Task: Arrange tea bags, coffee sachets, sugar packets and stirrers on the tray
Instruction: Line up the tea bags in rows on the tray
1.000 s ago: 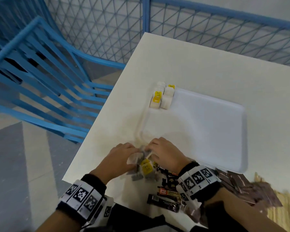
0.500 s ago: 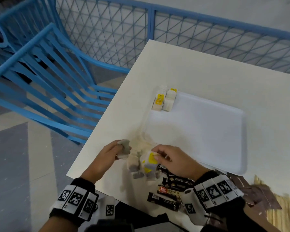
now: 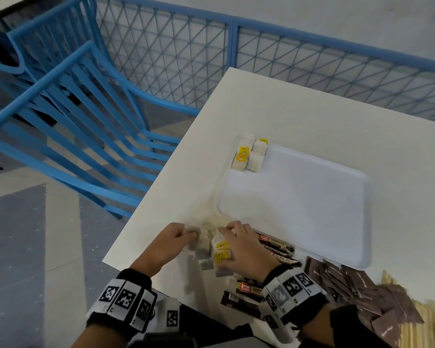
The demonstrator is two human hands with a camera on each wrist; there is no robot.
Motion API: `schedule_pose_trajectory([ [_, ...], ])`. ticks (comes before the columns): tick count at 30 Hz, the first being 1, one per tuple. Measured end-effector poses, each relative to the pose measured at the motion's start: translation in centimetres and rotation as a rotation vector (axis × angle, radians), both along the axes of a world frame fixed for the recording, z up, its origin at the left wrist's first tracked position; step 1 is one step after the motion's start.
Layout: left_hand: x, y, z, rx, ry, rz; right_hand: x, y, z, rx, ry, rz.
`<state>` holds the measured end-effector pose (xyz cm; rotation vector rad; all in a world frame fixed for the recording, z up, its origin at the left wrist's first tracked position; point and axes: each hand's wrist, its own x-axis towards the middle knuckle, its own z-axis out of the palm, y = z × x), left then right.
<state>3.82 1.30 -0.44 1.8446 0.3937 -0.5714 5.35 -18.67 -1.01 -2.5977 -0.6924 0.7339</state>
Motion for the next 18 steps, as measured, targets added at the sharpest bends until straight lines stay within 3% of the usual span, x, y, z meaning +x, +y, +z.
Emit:
schedule_pose_trajectory([
  [5,-0.2,-0.5,0.0,-0.022,0.031,-0.143,-0.4,0.1,-0.3,0.096,-0.047,-0.061],
  [9,-0.2,-1.0,0.1,0.029,-0.035,-0.054,-0.8,-0.4,-0.1,0.210,-0.019,-0.117],
  [18,0.1,-0.9,0.4,-0.126,-0.095,0.024,-0.9,-3.7,1.7,0.505,0.076,-0.413],
])
